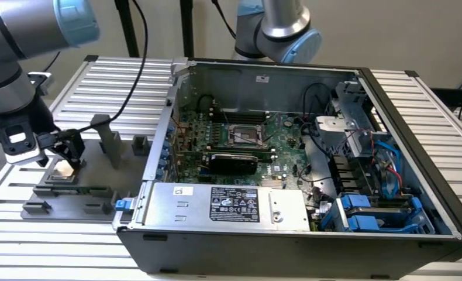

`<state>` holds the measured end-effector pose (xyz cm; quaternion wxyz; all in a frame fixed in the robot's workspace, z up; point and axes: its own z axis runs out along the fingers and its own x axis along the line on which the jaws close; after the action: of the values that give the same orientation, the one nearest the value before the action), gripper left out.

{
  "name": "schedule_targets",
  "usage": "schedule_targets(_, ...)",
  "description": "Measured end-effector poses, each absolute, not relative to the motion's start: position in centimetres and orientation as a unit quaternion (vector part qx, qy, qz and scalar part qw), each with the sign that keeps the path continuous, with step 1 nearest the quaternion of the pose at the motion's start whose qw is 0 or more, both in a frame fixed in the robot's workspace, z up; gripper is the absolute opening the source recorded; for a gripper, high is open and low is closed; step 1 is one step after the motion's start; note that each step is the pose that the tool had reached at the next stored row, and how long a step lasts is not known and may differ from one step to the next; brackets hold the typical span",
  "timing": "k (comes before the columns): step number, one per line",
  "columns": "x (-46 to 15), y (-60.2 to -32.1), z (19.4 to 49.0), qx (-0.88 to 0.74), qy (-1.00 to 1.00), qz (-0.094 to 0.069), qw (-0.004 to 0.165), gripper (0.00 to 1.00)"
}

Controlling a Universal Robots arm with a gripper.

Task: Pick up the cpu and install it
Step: 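Pick up the cpu and move it towards the insertion slot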

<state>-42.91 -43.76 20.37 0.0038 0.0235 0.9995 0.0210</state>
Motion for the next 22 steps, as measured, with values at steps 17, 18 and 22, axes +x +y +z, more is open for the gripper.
schedule_targets(17, -43.1, -43.3, 18.3, 0.028, 0.999, 0.021, 0.004, 0.71)
schedule_targets(18, -43.1, -43.3, 18.3, 0.028, 0.999, 0.021, 0.004, 0.71)
schedule_targets(22, -43.1, -43.3, 18.3, 0.028, 0.999, 0.021, 0.004, 0.62)
